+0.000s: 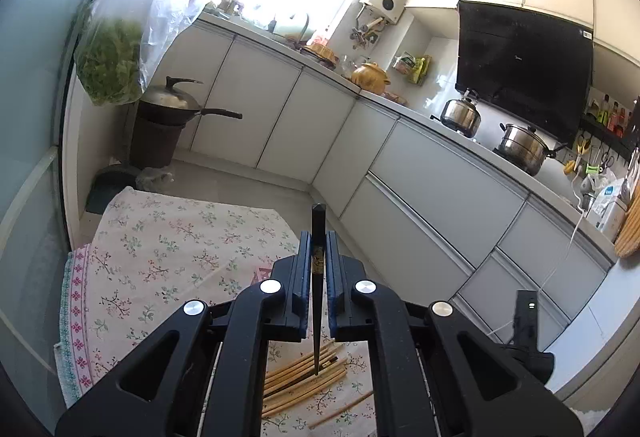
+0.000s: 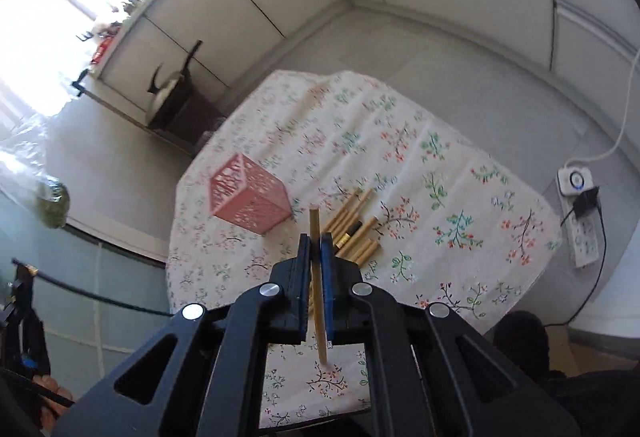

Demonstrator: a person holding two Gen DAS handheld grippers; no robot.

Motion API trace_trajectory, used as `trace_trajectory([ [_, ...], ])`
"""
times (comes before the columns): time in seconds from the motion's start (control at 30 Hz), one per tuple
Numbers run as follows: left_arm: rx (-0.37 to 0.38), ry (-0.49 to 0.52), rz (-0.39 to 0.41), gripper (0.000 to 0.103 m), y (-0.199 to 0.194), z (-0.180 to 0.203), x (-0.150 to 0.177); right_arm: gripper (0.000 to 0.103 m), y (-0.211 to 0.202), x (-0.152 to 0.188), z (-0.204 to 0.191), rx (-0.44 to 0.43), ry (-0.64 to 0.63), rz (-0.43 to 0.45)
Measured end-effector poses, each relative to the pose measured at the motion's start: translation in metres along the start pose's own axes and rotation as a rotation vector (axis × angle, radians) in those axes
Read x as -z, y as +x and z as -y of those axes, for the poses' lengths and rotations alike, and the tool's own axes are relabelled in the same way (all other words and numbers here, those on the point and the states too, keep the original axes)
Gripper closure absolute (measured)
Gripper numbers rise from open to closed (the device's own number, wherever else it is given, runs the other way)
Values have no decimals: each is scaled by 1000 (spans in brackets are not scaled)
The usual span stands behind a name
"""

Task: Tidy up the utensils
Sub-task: 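Carry the chopstick with the left gripper and drop it into the pink holder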

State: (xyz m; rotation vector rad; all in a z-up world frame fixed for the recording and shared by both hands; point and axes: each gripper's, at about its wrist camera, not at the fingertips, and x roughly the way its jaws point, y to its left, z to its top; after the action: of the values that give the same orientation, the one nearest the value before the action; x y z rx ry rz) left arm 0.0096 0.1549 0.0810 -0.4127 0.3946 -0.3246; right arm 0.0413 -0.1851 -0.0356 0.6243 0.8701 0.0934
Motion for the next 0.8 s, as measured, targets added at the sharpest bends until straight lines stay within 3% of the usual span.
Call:
trace_trajectory([
  [0.17,-39,-7,26,97,12,11,-15,98,-52,-36,-25,-77,-68,150],
  [0.33,-100,19,46,97,46,25,-35,98,-68,-83,-39,-154,-52,243],
  [0.57,-184,57,46,97,108,27,-46,98,-34,-129,-55,-212,-32,231],
  [0.8,-242,94,-73,95,171,9,-19,98,15,-139,-66,-197,-62,202],
])
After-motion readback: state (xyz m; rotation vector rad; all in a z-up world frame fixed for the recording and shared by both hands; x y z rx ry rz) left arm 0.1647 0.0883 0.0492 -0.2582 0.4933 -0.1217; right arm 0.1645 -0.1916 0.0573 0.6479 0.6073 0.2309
